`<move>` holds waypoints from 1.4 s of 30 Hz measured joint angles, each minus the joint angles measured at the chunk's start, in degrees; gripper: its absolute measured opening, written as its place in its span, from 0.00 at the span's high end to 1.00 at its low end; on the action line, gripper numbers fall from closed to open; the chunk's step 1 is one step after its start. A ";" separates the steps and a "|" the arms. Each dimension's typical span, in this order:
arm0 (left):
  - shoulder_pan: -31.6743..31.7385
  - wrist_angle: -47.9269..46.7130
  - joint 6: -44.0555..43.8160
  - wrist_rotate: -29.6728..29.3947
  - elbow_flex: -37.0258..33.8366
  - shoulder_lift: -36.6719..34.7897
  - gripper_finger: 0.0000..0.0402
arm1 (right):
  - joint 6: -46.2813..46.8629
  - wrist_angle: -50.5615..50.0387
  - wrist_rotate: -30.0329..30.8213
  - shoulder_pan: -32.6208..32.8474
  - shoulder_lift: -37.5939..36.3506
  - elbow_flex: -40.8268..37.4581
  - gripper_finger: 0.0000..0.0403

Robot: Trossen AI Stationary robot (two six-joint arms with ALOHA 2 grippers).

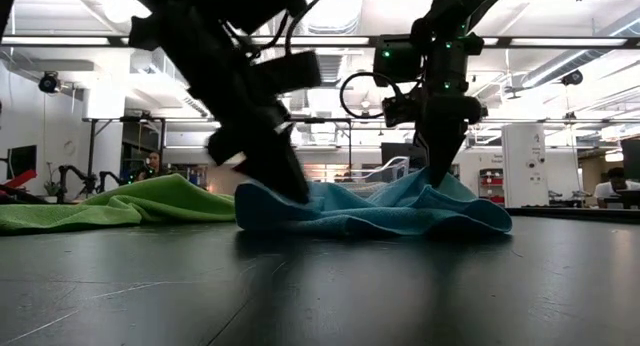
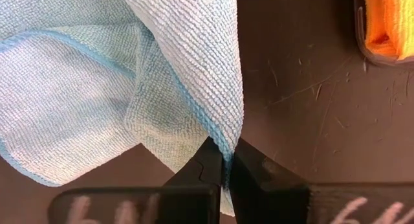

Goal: Fold microfiber towels
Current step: Fold the blue microfiber cloth

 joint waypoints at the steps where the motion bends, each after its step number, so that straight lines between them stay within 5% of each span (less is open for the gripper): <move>1: 0.08 1.57 0.03 -0.22 -0.11 0.03 0.50 | 0.00 0.19 0.00 0.00 0.00 0.00 0.98; 12: 0.52 1.02 2.55 -1.87 -0.96 1.74 0.52 | -0.21 0.22 0.00 0.01 0.00 0.00 0.98; 16: 0.55 1.41 2.83 -2.08 -0.51 1.85 0.65 | -0.07 0.32 0.00 0.02 0.00 0.00 0.98; 21: 0.84 1.18 2.68 -2.91 -0.52 1.82 0.92 | -0.05 0.41 0.00 0.00 0.00 0.00 0.98; 24: 1.05 1.20 2.63 -3.36 -0.54 0.71 0.97 | -0.03 0.33 0.00 0.00 -0.01 0.00 0.98; 32: 0.87 -4.03 4.41 -3.42 -0.74 -10.09 1.00 | 1.59 -10.14 0.17 0.03 -3.28 2.60 0.98; 42: 0.77 -2.42 9.77 -5.63 -0.78 -27.52 1.00 | 6.50 -24.18 7.90 2.95 -18.54 10.27 0.98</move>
